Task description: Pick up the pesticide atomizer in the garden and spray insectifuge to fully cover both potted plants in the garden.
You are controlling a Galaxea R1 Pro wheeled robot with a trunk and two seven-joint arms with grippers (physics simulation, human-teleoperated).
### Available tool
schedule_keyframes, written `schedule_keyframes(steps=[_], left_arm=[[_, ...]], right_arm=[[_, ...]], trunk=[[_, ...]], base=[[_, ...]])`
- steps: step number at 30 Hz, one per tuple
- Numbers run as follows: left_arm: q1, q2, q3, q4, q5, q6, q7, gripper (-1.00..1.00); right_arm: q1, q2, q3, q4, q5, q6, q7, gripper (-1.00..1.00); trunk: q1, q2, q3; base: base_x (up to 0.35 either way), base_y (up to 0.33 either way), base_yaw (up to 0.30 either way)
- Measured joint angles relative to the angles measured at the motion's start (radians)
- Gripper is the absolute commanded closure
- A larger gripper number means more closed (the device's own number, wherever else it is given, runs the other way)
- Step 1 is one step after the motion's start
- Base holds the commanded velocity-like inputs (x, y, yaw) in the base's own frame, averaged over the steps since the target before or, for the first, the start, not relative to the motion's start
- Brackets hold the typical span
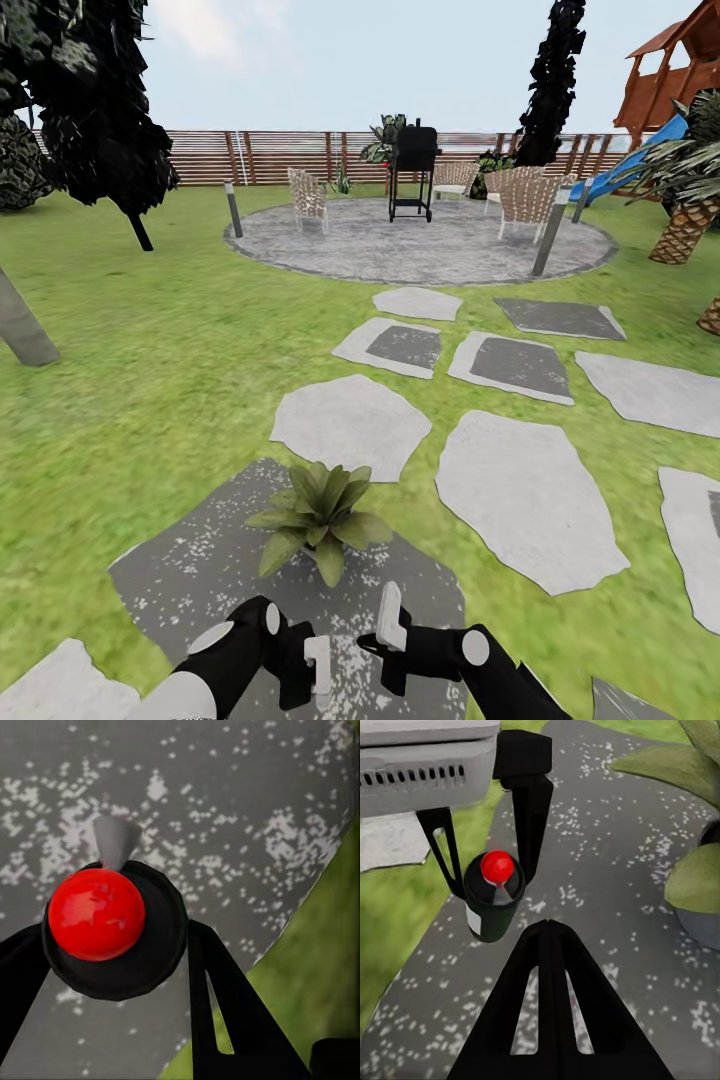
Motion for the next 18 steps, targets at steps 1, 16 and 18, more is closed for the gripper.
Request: schedule_keyframes(steps=[1, 16, 18], left_arm=[[0.000, 0.001, 0.001, -0.008, 0.001, -0.001, -0.012, 1.00], [0.001, 0.000, 0.007, -0.037, 0.158, -0.045, -0.047, 1.00], [0.001, 0.000, 0.008, -0.037, 0.164, -0.045, -0.047, 1.00]], right_arm=[[0.000, 0.000, 0.000, 0.000, 0.000, 0.000, 0.000, 1.00], [0.000, 0.000, -0.001, 0.000, 0.001, 0.000, -0.001, 1.00], [0.000, 0.000, -0.001, 0.000, 0.001, 0.000, -0.001, 1.00]], trunk=[[0.000, 0.000, 0.000], [0.000, 0.000, 0.000], [0.000, 0.000, 0.000]], base=[[0.000, 0.000, 0.000], [0.000, 0.000, 0.000], [0.000, 0.000, 0.000]])
